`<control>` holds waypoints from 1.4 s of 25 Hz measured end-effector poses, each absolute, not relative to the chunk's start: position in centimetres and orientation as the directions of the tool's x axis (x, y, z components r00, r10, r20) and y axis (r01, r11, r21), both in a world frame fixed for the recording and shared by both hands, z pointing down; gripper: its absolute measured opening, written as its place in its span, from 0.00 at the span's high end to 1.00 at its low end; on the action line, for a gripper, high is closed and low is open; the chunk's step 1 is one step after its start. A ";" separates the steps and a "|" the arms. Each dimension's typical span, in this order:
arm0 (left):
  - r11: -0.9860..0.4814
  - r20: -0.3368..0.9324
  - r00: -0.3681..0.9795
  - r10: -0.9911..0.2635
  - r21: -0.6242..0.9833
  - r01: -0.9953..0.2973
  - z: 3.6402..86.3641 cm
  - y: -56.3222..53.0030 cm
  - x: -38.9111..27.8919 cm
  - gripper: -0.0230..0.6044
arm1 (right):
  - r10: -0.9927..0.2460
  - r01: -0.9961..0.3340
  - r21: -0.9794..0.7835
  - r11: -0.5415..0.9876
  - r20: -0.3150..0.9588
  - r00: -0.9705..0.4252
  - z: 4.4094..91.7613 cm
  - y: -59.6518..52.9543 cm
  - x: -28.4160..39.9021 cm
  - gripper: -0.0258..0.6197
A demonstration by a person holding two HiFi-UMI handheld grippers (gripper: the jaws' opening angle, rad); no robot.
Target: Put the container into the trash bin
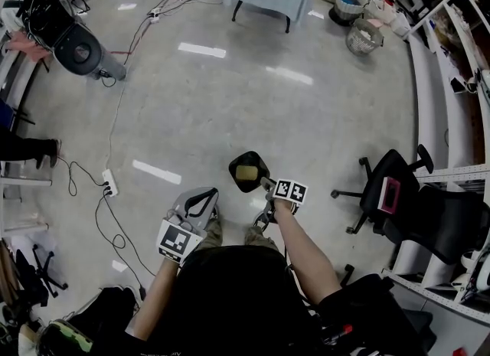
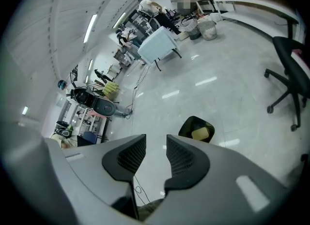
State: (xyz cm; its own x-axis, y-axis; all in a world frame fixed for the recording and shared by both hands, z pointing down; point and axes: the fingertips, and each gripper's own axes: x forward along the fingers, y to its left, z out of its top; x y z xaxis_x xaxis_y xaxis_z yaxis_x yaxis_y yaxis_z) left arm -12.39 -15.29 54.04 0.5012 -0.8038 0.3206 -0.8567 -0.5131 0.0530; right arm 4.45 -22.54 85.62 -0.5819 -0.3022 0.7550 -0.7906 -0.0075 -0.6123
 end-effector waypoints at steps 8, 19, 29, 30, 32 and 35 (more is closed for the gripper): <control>-0.534 0.312 0.521 -0.794 0.049 -0.844 53.9 -15.4 -12.2 0.96 | -0.301 -0.776 -0.630 0.017 0.737 -0.605 85.1 -22.0 3.9 0.74; -0.594 0.293 0.576 -0.763 0.032 -0.803 53.9 -17.3 -10.0 0.96 | -0.446 -0.743 -0.533 0.405 0.594 -0.670 76.4 -26.7 1.3 0.78; -0.665 0.210 0.647 -0.733 -0.018 -0.747 51.3 -21.9 -7.2 0.96 | -0.619 -0.660 -0.261 0.704 0.230 -0.751 59.0 -30.2 -0.7 0.82; -0.664 0.198 0.647 -0.736 -0.023 -0.747 51.0 -22.4 -6.8 0.96 | -0.625 -0.656 -0.234 0.717 0.201 -0.754 57.4 -30.2 -0.5 0.82; -0.665 0.175 0.650 -0.740 -0.039 -0.746 50.3 -23.3 -5.8 0.96 | -0.634 -0.651 -0.185 0.736 0.145 -0.759 54.3 -29.9 0.1 0.81; -0.671 0.151 0.658 -0.738 -0.061 -0.739 48.8 -24.2 -4.5 0.96 | -0.646 -0.650 -0.116 0.751 0.069 -0.760 49.6 -29.1 1.0 0.79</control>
State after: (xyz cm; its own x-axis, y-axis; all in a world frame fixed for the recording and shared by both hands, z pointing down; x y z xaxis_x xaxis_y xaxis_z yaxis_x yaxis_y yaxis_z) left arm -4.48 -24.21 48.83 0.6578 -0.7379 0.1511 -0.7389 -0.6711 -0.0607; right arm 1.01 -29.13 49.56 -0.7600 -0.6462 0.0694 -0.6495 0.7515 -0.1157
